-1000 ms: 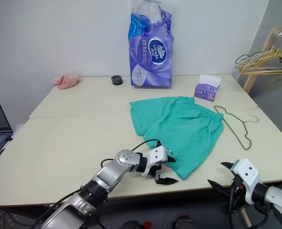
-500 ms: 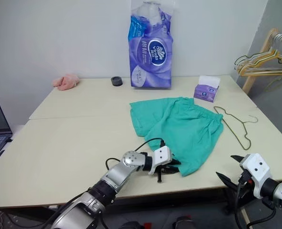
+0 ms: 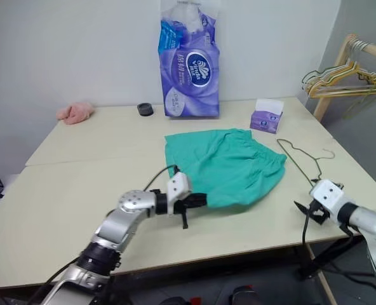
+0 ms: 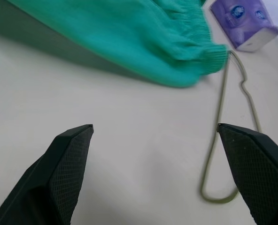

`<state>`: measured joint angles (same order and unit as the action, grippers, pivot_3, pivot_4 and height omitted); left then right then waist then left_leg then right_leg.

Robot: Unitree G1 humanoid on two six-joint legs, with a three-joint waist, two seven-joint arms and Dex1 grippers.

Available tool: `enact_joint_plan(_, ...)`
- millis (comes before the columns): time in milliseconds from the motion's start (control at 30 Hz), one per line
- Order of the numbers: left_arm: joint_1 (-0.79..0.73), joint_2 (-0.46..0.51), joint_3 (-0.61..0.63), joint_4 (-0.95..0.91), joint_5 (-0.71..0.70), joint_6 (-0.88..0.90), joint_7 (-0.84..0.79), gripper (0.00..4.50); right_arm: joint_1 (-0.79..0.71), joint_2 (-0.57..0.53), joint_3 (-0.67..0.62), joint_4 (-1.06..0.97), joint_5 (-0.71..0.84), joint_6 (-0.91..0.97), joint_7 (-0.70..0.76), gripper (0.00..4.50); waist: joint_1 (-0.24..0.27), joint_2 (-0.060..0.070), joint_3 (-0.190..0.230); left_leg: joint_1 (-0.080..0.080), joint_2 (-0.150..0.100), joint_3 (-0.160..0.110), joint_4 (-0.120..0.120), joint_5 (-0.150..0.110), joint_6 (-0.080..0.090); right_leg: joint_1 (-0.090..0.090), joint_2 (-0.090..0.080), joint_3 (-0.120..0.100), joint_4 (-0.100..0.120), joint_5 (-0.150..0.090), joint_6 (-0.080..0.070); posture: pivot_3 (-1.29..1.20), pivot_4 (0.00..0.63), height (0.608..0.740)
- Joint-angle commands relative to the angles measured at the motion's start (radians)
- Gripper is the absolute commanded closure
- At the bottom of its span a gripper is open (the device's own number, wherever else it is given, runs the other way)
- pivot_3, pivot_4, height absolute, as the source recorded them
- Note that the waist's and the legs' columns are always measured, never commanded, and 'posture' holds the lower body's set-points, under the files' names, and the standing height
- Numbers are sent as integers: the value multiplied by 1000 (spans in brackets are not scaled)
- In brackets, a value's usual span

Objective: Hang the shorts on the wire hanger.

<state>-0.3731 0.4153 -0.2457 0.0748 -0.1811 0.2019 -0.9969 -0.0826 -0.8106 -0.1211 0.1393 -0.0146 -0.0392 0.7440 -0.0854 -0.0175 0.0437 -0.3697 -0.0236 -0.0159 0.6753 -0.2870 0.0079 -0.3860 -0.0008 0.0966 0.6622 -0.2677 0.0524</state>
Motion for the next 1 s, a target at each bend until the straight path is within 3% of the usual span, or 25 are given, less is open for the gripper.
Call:
enact_joint_plan(33,9,50,70,-76,-50,48,-6,4494,-126,-27,67,139,-53,-110,33,0,2,0,0,0,0,-1,0,0,0,0,-1,0,0,1,-1,-78,20,740)
enact_joint_plan(333,29,138,167,-85,-81,76,10,4494,-521,-45,356,591,-411,-495,-98,0,0,0,0,2,-1,1,1,0,0,1,-3,0,1,2,-4,-41,14,740)
enact_joint_plan(533,21,147,184,-77,-88,74,16,4494,-687,5,469,741,-511,-638,-136,0,0,0,0,2,-1,0,1,-1,-1,2,-7,1,1,3,-4,-25,12,740)
enact_joint_plan(1000,51,179,218,-90,-101,74,21,4494,-965,155,736,1060,-820,-663,-376,0,-1,0,0,3,-1,-2,0,-1,-1,2,-8,0,3,3,-6,22,4,740)
